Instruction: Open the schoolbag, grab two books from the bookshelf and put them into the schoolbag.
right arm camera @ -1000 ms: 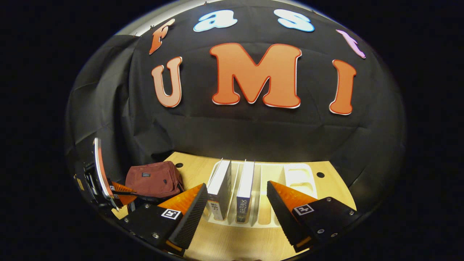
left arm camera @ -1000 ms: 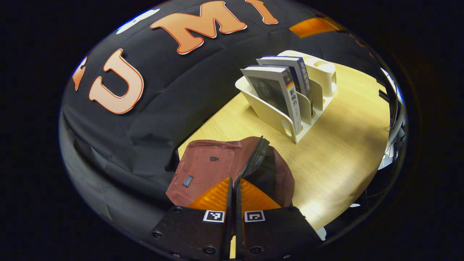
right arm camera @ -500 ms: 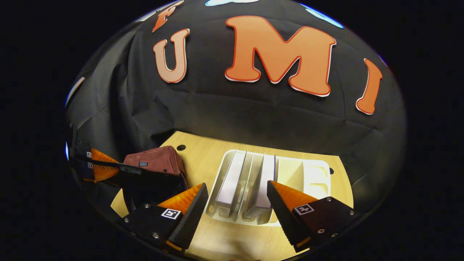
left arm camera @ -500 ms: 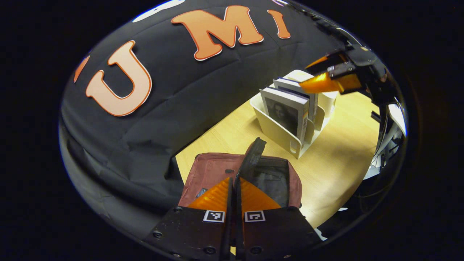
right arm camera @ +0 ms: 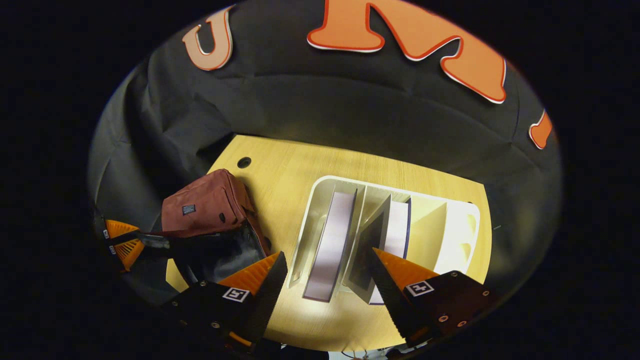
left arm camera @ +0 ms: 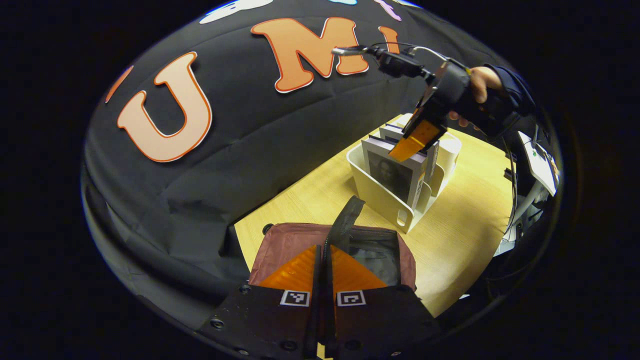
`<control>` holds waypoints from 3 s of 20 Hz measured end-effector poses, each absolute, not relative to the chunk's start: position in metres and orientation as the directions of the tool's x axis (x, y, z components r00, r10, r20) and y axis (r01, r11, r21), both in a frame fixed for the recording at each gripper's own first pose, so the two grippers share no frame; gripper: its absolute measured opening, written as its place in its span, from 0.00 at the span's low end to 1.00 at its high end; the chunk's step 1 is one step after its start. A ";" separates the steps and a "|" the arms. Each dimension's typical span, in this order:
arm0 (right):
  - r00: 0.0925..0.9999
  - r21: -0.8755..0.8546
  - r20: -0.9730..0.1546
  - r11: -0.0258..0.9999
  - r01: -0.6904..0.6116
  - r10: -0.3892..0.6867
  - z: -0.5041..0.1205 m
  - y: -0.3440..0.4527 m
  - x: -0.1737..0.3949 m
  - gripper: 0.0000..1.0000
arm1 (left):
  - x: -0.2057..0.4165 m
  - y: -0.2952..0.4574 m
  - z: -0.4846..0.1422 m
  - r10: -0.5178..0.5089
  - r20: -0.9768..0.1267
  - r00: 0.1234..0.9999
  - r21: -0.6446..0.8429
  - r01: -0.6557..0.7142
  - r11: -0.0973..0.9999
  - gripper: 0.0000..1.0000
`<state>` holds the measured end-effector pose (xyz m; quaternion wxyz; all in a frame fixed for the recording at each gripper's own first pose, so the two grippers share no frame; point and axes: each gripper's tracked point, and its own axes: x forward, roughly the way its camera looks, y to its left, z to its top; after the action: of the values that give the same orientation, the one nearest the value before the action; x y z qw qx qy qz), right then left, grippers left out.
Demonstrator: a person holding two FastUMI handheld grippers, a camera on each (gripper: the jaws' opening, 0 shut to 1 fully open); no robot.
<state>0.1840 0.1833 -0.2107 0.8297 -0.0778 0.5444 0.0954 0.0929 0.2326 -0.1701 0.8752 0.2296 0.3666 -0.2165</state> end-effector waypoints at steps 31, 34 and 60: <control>0.043 0.013 -0.999 0.998 -0.063 0.016 -0.172 0.157 0.163 0.33 | 0.094 0.236 -0.182 -0.263 -0.706 0.658 0.174 0.520 0.836 0.06; 0.085 0.038 -0.995 0.997 -0.060 0.043 -0.139 0.152 0.149 0.33 | 0.094 0.233 -0.183 -0.269 -0.706 0.655 0.161 0.519 0.840 0.06; 0.286 0.614 -0.780 0.767 0.185 0.556 -0.147 0.248 0.021 0.30 | 0.108 0.238 -0.154 -0.242 -0.753 0.612 0.173 0.539 0.824 0.06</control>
<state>0.0208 0.2476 -0.1465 0.7366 0.3172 0.5839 0.1260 0.1078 0.2380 -0.1537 0.8763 0.1954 0.3797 -0.2228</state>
